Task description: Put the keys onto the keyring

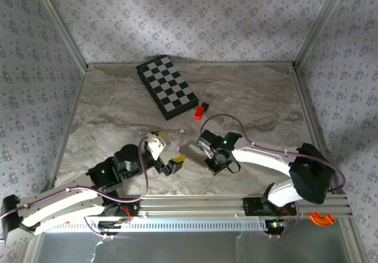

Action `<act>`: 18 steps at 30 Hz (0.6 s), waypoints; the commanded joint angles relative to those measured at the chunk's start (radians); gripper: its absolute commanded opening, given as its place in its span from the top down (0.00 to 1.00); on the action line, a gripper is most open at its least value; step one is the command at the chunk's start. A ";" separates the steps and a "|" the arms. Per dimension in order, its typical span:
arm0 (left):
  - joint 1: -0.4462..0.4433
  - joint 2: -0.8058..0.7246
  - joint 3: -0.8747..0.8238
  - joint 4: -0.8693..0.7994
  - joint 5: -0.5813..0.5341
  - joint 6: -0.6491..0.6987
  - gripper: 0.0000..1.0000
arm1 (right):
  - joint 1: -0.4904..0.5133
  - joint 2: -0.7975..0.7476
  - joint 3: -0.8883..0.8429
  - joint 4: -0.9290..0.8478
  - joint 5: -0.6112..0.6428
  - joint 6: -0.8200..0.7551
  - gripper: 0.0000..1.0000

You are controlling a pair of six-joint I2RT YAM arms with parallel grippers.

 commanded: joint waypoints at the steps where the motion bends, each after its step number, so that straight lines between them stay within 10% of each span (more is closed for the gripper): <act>1: 0.005 -0.008 0.048 0.028 0.021 -0.012 0.00 | -0.006 -0.022 -0.002 -0.021 -0.002 0.021 0.83; 18: 0.005 -0.005 0.048 0.016 0.017 -0.031 0.00 | -0.014 -0.195 0.043 -0.030 0.095 0.010 0.47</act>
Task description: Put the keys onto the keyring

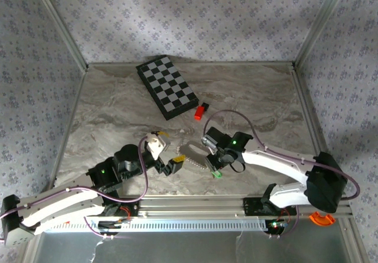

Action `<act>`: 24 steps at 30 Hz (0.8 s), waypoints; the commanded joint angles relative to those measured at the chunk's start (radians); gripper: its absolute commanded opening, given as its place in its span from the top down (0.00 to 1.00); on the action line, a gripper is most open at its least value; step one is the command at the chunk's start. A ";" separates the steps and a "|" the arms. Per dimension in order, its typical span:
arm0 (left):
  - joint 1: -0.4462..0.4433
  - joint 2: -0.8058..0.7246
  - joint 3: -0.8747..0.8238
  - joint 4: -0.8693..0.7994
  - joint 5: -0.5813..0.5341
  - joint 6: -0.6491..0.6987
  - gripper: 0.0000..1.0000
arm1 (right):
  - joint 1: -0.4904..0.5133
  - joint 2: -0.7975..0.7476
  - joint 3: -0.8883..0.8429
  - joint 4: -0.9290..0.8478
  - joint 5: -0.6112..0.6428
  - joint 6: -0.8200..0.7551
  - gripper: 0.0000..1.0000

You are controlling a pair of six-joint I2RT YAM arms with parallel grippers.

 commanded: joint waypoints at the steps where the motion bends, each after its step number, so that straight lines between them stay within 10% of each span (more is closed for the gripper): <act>1: 0.005 -0.005 0.049 0.011 0.014 -0.024 0.00 | -0.005 -0.064 0.036 -0.010 0.061 -0.013 0.45; 11: 0.005 0.006 0.083 -0.131 -0.163 -0.060 0.00 | -0.015 -0.265 0.043 0.088 0.216 -0.067 0.02; 24: 0.006 0.079 0.113 -0.204 -0.327 -0.081 0.00 | -0.136 -0.451 -0.014 0.245 0.294 -0.129 0.00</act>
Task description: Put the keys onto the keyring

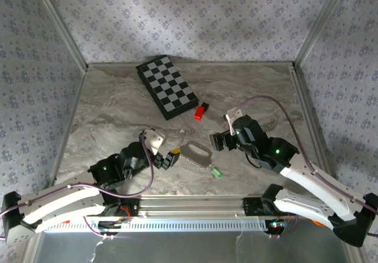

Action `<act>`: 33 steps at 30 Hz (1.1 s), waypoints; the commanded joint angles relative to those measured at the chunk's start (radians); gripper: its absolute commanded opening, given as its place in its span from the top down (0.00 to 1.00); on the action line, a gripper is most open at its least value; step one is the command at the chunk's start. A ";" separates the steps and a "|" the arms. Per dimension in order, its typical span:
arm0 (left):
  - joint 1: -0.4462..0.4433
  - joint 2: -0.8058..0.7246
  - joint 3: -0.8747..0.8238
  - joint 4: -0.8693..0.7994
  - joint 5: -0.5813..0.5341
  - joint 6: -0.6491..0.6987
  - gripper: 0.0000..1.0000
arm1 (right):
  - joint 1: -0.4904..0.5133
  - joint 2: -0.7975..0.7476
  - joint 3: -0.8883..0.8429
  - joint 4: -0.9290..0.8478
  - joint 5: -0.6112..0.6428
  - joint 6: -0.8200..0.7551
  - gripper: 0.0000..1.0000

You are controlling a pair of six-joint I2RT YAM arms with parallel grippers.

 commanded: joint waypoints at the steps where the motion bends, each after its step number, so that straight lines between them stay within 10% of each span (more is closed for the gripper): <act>1: 0.007 0.008 0.048 -0.019 -0.062 -0.013 0.00 | -0.025 -0.053 -0.031 0.049 0.080 -0.038 0.00; 13: 0.044 0.047 0.038 -0.020 -0.162 -0.017 0.00 | -0.211 -0.255 -0.172 0.122 0.419 0.043 0.00; 33: 0.172 0.210 0.000 -0.038 -0.531 0.041 0.00 | -0.485 -0.301 -0.410 0.307 0.319 -0.099 0.00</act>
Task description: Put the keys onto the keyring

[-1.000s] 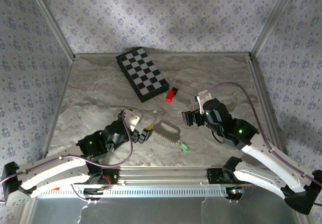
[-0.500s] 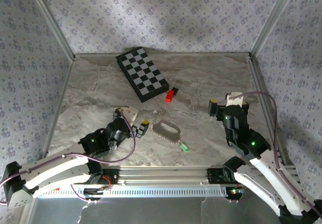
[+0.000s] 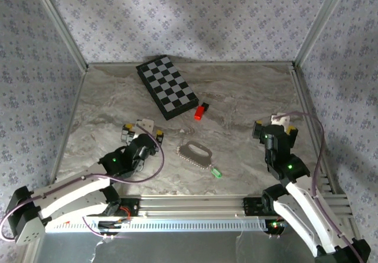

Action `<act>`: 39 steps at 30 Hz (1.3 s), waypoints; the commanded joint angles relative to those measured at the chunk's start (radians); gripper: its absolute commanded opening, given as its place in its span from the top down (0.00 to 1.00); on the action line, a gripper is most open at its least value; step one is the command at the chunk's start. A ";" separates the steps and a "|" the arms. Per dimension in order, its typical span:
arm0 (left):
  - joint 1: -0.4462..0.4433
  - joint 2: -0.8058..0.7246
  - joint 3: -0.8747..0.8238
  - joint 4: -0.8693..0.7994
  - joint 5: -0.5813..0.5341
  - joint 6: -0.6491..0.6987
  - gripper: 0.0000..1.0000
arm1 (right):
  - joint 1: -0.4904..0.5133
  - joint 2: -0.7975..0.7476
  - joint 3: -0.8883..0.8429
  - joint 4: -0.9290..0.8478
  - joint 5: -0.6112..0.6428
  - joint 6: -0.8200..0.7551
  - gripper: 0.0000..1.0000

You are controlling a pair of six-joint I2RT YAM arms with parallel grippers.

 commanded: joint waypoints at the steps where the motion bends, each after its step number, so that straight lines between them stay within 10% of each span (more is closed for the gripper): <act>1: 0.025 0.035 -0.012 -0.001 -0.074 0.074 0.00 | -0.019 -0.031 -0.042 0.089 -0.003 -0.060 0.00; 11: 0.144 -0.075 -0.115 0.135 -0.064 0.163 0.01 | -0.062 -0.071 -0.193 0.269 -0.110 -0.162 0.00; 27: 0.495 -0.685 -0.457 0.189 0.133 0.160 0.00 | -0.071 -0.055 -0.311 0.331 -0.084 -0.096 0.00; 39: 0.657 -0.453 -0.460 0.409 0.221 0.127 0.00 | -0.076 -0.012 -0.368 0.484 -0.049 -0.104 0.00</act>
